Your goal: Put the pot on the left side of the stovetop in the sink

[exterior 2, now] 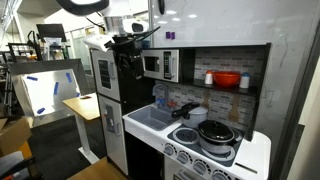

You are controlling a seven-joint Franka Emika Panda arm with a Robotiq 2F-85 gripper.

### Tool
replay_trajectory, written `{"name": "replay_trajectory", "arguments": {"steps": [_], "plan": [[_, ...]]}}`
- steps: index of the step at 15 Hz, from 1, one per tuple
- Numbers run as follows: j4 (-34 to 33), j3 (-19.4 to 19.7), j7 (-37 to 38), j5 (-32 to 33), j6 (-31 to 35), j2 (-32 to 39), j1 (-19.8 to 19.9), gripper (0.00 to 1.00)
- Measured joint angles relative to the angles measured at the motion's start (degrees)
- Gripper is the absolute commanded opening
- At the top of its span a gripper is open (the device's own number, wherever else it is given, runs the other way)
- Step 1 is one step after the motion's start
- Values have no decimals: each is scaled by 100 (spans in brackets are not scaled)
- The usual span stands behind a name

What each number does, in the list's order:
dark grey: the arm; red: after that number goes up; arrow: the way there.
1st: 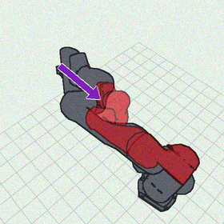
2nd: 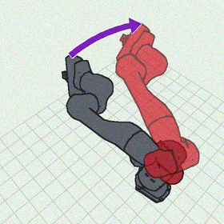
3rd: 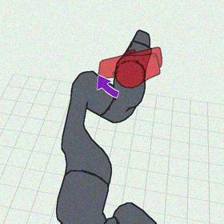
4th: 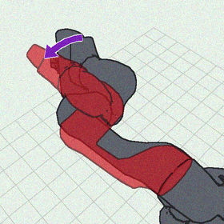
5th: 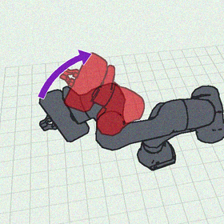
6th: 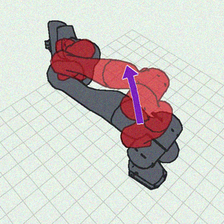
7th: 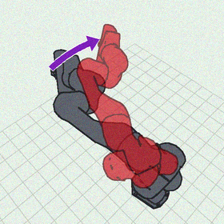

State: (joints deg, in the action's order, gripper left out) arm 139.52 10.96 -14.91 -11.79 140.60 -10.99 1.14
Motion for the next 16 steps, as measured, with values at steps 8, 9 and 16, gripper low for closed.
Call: {"name": "replay_trajectory", "arguments": {"steps": [8,9,16], "plan": [[0,0,0,0,0,0,0,100],[0,0,0,0,0,0,0,100],[66,-19,5,0,6,9,0,100]]}}
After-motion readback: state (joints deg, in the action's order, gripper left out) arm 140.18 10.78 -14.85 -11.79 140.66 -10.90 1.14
